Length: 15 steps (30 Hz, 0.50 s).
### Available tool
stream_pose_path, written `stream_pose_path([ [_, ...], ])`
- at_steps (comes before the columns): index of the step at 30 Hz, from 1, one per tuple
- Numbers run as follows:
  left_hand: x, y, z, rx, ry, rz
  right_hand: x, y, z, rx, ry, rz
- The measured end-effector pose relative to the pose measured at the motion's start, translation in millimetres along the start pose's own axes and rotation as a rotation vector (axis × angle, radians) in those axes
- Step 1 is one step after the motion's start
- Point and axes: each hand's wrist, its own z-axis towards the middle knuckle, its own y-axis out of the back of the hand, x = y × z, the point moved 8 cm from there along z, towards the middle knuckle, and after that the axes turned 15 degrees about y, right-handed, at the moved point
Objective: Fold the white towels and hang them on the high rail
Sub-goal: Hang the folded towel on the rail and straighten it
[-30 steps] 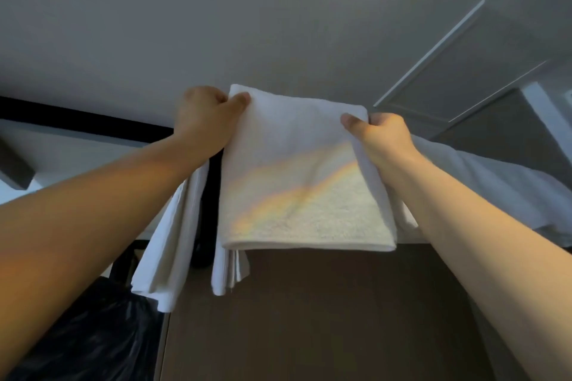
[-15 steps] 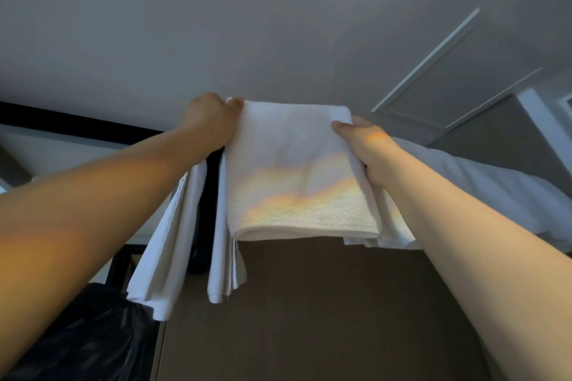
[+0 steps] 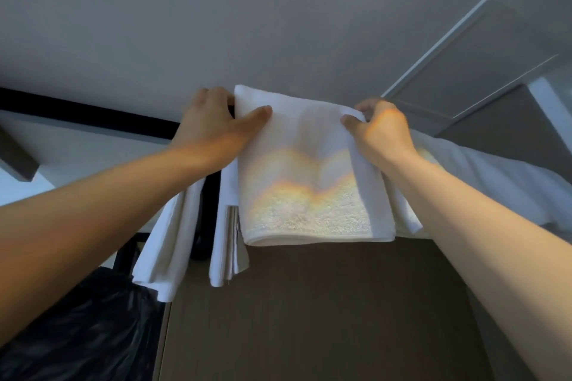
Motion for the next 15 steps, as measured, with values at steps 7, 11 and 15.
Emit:
stream_pose_path([
  [7,24.2,0.2,-9.0,0.165,0.275,-0.242,-4.4,10.4,-33.6,0.085,-0.128,0.141],
  [11,18.9,3.1,-6.6,0.136,0.268,-0.242,-19.8,3.7,-77.5,0.247,-0.362,0.313],
  [15,21.1,4.6,-1.1,0.066,0.272,-0.249,-11.9,5.3,-81.7,0.194,-0.358,0.465],
])
